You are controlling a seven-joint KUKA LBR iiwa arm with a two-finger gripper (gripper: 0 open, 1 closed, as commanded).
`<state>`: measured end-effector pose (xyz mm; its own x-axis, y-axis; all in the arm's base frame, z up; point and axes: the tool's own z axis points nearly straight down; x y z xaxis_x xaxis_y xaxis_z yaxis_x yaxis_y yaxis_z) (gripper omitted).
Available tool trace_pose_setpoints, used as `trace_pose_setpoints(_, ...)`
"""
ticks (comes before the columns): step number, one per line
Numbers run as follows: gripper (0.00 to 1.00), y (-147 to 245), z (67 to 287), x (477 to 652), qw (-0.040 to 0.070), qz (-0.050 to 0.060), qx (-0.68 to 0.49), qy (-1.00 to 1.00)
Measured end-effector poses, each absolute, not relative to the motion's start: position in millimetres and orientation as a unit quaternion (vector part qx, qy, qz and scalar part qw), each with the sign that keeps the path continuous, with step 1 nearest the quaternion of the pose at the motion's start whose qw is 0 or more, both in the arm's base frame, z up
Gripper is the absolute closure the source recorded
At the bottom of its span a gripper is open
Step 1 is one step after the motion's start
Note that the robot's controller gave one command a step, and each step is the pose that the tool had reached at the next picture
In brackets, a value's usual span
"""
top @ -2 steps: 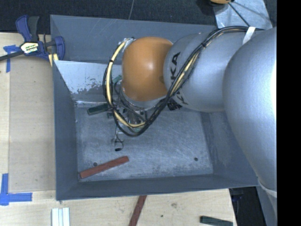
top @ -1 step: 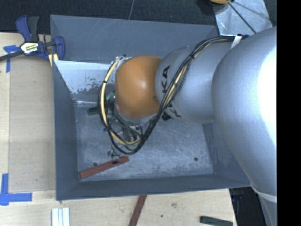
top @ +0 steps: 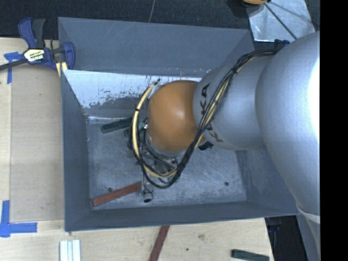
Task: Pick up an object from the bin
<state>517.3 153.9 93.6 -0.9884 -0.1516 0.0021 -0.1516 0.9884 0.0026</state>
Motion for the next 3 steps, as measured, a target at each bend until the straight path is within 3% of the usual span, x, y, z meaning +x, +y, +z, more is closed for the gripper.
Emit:
trace_pose_setpoints(1, 1.0, 176.2, 70.9, 489.4, 0.0, 0.001, 0.098, -0.995)
trace_pose_setpoints(2, 1.0, 176.1, 70.9, 489.4, 0.0, 0.001, 0.098, -0.995)
trace_pose_setpoints(3, 1.0, 166.1, 262.0, 526.2, -0.006, -0.001, 0.1, -0.995)
